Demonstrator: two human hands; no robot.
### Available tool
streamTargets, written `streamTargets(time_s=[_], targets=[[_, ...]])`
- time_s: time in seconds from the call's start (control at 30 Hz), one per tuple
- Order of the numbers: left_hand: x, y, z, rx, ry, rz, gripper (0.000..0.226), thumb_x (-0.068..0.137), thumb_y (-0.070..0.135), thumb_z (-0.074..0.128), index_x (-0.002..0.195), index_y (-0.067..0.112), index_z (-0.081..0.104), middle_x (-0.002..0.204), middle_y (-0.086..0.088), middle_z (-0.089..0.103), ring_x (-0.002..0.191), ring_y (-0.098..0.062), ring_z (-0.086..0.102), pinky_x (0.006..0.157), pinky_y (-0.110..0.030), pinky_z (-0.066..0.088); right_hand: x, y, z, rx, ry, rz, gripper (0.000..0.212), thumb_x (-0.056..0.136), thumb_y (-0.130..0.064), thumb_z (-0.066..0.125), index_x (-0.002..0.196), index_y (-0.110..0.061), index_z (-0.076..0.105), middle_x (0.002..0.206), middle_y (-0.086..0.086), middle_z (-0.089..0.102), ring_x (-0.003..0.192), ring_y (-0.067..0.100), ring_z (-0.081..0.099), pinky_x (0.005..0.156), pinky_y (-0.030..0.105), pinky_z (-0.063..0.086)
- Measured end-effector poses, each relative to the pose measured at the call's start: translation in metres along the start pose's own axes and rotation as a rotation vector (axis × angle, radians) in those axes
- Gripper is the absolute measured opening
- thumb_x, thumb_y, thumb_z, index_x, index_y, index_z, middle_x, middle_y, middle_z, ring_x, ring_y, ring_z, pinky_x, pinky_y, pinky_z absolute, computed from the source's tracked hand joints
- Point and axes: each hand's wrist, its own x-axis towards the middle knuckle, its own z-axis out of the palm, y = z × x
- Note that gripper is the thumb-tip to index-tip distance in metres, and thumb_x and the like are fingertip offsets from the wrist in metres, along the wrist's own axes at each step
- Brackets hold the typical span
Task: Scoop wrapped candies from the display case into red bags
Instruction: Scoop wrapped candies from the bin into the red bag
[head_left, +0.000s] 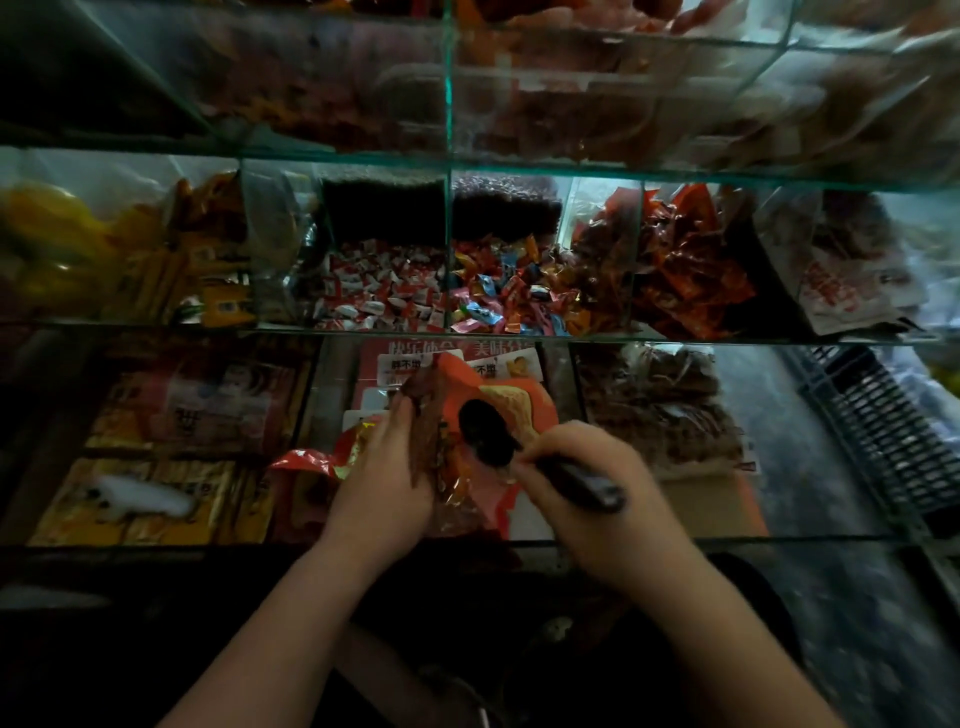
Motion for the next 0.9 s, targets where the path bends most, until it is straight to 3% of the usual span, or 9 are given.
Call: streamTargets(time_s=[0.1, 0.33, 0.43, 0.5, 0.6, 0.67, 0.73, 0.8, 0.9], targets=[[-0.006, 0.001, 0.009, 0.010, -0.048, -0.019, 0.086, 0.097, 0.022, 0.063, 0.162, 0.035, 0.009, 0.167, 0.009, 0.020, 0.149, -0.018, 0.032, 0.115, -0.047, 0.041, 0.017, 0.016, 0.040, -0.100, -0.198, 0.017, 0.024, 0.087, -0.013, 0.076, 0.110, -0.022, 0.075, 0.113, -0.004, 0.063, 0.102, 0.015, 0.064, 0.093, 0.031, 0.054], [-0.008, -0.002, 0.011, -0.033, -0.067, -0.038, 0.093, 0.093, 0.005, 0.055, 0.164, 0.030, -0.001, 0.171, 0.012, 0.001, 0.157, -0.016, 0.008, 0.125, -0.040, 0.024, 0.041, 0.045, 0.083, -0.031, -0.201, 0.083, 0.018, 0.086, -0.008, 0.078, 0.104, -0.007, 0.078, 0.108, 0.012, 0.074, 0.105, 0.029, 0.070, 0.093, 0.043, 0.054], [-0.009, -0.002, 0.011, -0.028, -0.059, -0.045, 0.097, 0.091, 0.008, 0.059, 0.163, 0.032, -0.002, 0.171, 0.012, 0.001, 0.157, -0.017, 0.009, 0.124, -0.044, 0.027, 0.038, 0.051, 0.085, -0.034, -0.180, 0.079, 0.012, 0.084, -0.012, 0.079, 0.096, -0.012, 0.080, 0.104, 0.007, 0.076, 0.103, 0.021, 0.070, 0.093, 0.030, 0.052], [-0.008, -0.002, 0.011, -0.050, -0.052, -0.047, 0.099, 0.090, 0.008, 0.059, 0.163, 0.033, -0.001, 0.170, 0.013, 0.003, 0.157, -0.015, 0.010, 0.124, -0.044, 0.028, 0.037, 0.052, 0.081, 0.006, -0.161, 0.181, 0.007, 0.084, -0.011, 0.078, 0.086, -0.017, 0.080, 0.094, -0.002, 0.078, 0.095, 0.013, 0.071, 0.088, 0.023, 0.052], [-0.009, -0.002, 0.013, -0.055, -0.057, -0.044, 0.100, 0.088, 0.007, 0.058, 0.163, 0.034, -0.003, 0.170, 0.015, 0.001, 0.157, -0.014, 0.009, 0.123, -0.041, 0.028, 0.041, 0.049, 0.077, 0.123, -0.178, 0.375, 0.025, 0.084, -0.009, 0.076, 0.067, -0.027, 0.077, 0.077, -0.010, 0.077, 0.077, 0.002, 0.071, 0.073, 0.025, 0.056], [-0.012, -0.001, 0.015, -0.045, -0.062, -0.031, 0.101, 0.088, 0.008, 0.057, 0.162, 0.036, -0.005, 0.169, 0.019, -0.002, 0.156, -0.013, 0.009, 0.119, -0.033, 0.029, 0.043, 0.044, 0.074, 0.250, -0.109, 0.490, 0.027, 0.083, -0.020, 0.081, 0.063, -0.036, 0.075, 0.072, -0.013, 0.076, 0.068, -0.002, 0.070, 0.058, 0.017, 0.052], [-0.014, -0.001, 0.017, -0.040, -0.065, -0.022, 0.102, 0.087, 0.009, 0.057, 0.161, 0.039, -0.007, 0.167, 0.023, -0.004, 0.156, -0.013, 0.010, 0.114, -0.029, 0.029, 0.041, 0.039, 0.070, 0.411, -0.002, 0.603, 0.018, 0.080, -0.032, 0.087, 0.066, -0.035, 0.077, 0.071, -0.011, 0.077, 0.065, 0.004, 0.073, 0.051, 0.021, 0.053], [-0.014, -0.002, 0.016, -0.041, -0.065, -0.020, 0.103, 0.087, 0.010, 0.058, 0.160, 0.040, -0.007, 0.167, 0.024, -0.003, 0.156, -0.012, 0.009, 0.117, -0.032, 0.029, 0.038, 0.037, 0.067, 0.532, 0.084, 0.667, 0.012, 0.078, -0.035, 0.088, 0.073, -0.027, 0.080, 0.074, -0.002, 0.079, 0.073, 0.017, 0.077, 0.058, 0.037, 0.062], [-0.012, -0.003, 0.013, -0.056, -0.054, -0.031, 0.100, 0.088, 0.012, 0.062, 0.162, 0.035, -0.001, 0.169, 0.016, 0.005, 0.156, -0.013, 0.010, 0.124, -0.044, 0.028, 0.032, 0.032, 0.056, 0.579, 0.179, 0.687, 0.015, 0.073, -0.041, 0.083, 0.077, -0.026, 0.081, 0.076, 0.002, 0.079, 0.078, 0.023, 0.079, 0.068, 0.040, 0.064]])
